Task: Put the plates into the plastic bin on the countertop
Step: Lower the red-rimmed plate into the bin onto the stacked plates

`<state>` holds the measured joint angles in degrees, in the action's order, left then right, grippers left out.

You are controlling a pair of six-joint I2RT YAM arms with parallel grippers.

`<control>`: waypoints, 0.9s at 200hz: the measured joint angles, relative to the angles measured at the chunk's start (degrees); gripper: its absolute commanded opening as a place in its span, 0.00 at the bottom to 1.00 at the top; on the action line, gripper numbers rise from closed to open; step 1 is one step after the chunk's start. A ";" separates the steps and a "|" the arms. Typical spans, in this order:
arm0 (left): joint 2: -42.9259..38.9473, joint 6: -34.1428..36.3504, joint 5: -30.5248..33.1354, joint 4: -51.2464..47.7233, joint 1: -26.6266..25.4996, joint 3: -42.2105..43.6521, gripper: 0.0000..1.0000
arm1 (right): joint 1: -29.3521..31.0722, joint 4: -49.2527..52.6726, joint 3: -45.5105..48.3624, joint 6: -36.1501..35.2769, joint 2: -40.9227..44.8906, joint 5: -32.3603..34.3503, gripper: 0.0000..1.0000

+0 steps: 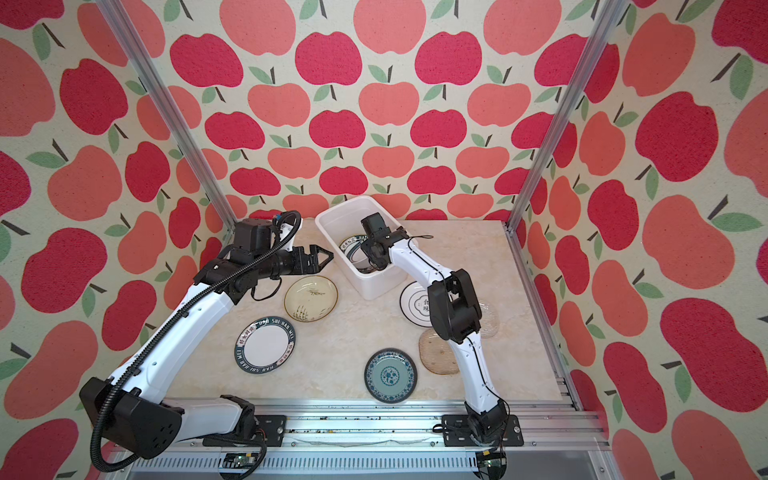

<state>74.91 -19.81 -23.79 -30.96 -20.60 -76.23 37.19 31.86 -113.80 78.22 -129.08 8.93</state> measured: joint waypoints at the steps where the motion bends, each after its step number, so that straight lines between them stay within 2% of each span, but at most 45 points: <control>1: 0.00 0.02 0.00 -0.02 0.00 0.00 0.99 | -0.02 -0.02 0.00 0.00 -0.04 0.00 0.02; 115: 0.11 0.48 0.96 -2.19 -1.03 -0.28 0.99 | -0.57 -1.99 -0.17 0.33 -0.83 -3.45 0.12; 180: 0.11 1.38 1.16 -3.13 -1.03 -0.28 0.99 | -0.61 -3.82 2.91 1.31 -1.18 -4.09 0.20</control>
<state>75.02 -18.44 -22.63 -34.09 -21.63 -76.51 36.58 28.03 -110.89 79.53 -130.26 4.84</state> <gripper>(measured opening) 0.992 0.190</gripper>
